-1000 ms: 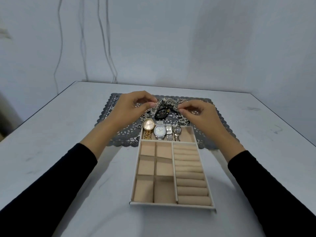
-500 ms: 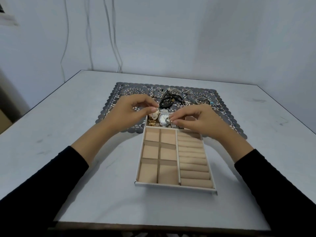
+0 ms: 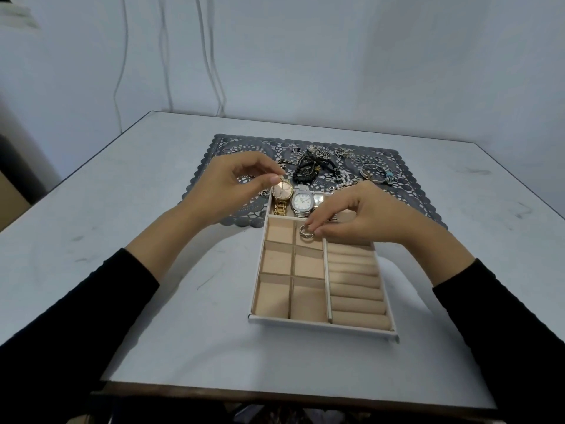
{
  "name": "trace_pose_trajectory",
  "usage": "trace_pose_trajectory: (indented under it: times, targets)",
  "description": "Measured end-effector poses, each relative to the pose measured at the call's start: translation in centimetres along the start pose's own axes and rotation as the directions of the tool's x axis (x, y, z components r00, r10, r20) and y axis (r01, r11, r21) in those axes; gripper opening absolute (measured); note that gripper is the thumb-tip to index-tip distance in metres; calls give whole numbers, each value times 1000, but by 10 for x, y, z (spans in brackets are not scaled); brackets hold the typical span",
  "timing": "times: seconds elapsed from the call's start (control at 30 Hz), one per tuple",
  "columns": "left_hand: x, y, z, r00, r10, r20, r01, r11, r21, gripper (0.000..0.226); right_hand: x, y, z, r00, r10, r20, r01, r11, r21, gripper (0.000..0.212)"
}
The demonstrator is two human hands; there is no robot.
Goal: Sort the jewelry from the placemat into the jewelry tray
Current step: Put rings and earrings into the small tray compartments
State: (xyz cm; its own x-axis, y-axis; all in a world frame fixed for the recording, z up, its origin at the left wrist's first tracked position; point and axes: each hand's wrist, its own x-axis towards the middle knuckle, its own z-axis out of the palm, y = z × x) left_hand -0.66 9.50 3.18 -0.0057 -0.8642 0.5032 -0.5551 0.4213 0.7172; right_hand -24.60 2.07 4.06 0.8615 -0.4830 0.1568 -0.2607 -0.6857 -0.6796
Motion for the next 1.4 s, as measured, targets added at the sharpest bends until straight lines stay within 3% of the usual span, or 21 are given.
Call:
trace_pose_trajectory:
  times: [0.57, 0.73, 0.83, 0.93, 1.03, 1.13, 1.2, 1.4]
  targets:
    - [-1, 1, 1, 1000, -10, 2, 10, 1000, -4, 14, 17, -17, 3, 972, 171, 159, -106, 930, -351, 13]
    - [-3, 3, 2, 1000, -11, 4, 11, 1000, 1, 12, 13, -19, 3, 975, 171, 143, -118, 939, -322, 15]
    - [-4, 4, 2, 1000, -8, 8, 8, 1000, 2, 12, 1, -18, -2, 984, 165, 74, -154, 979, -137, 17]
    - [-4, 7, 3, 1000, 2, 19, -2, 1000, -5, 12, -13, -9, -7, 978, 164, -126, -155, 985, 80, 20]
    - [-5, 11, 4, 999, 20, 36, -20, 1000, -17, 12, -22, 9, -7, 890, 268, -369, -205, 958, 202, 19]
    - [-5, 14, 4, 999, 21, 41, -20, 999, -27, 12, -27, 34, -5, 779, 262, -570, -261, 962, 85, 19]
    - [-5, 14, 4, 999, 22, 47, -21, 999, -27, 12, -32, 45, -4, 750, 261, -608, -330, 944, -1, 22]
    - [-7, 15, 6, 996, 10, 88, -10, 1000, -2, 15, -39, 63, 4, 795, 180, -580, -399, 874, -276, 31]
